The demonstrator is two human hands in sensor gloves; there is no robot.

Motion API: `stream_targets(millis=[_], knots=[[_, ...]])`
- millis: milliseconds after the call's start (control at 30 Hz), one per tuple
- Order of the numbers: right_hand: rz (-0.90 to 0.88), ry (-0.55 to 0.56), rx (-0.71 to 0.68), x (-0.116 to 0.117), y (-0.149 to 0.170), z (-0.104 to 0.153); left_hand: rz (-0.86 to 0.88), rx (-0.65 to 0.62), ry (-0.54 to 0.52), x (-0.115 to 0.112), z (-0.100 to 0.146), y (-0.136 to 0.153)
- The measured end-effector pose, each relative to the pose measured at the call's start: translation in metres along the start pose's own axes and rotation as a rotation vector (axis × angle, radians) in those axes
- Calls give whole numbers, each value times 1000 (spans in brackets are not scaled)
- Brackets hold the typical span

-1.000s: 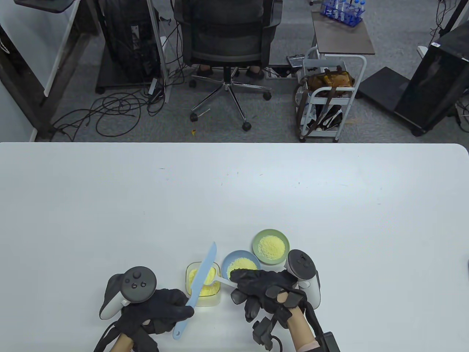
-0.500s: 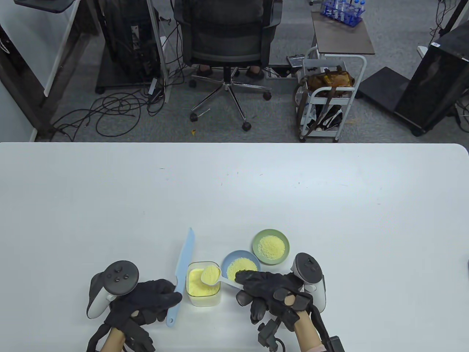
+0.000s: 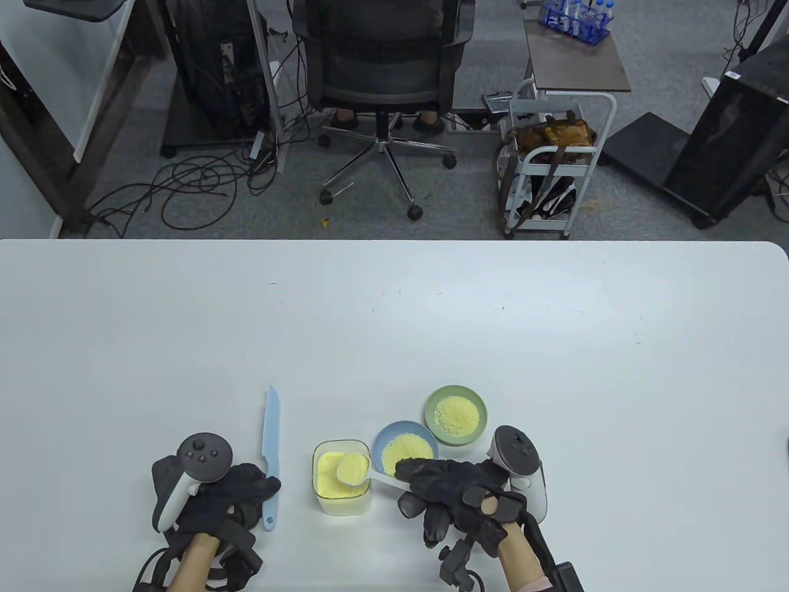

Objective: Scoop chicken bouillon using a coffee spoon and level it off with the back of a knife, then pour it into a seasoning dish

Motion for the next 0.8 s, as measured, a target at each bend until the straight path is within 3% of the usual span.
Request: stream_targets(millis=[333, 700, 800], knots=[[10, -16, -11, -1, -6, -1, -149, 4, -70, -3, 2, -6], [10, -6, -20, -2, -7, 0, -142, -7, -65, -3, 3, -7], [11, 1, -32, -3, -9, 2, -127, -38, -110, 2, 9, -10]])
Point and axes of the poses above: the tracker on the back of each hand, its own y axis roughly to the little-finger side, its own z axis roughly from the fingertips to the wrist, x = y × z, the point moved 3 cm from there along -z, roughly from the wrist to the fingertips, and after that the axes turned 11 degrees about z, right-handed, at the moved point
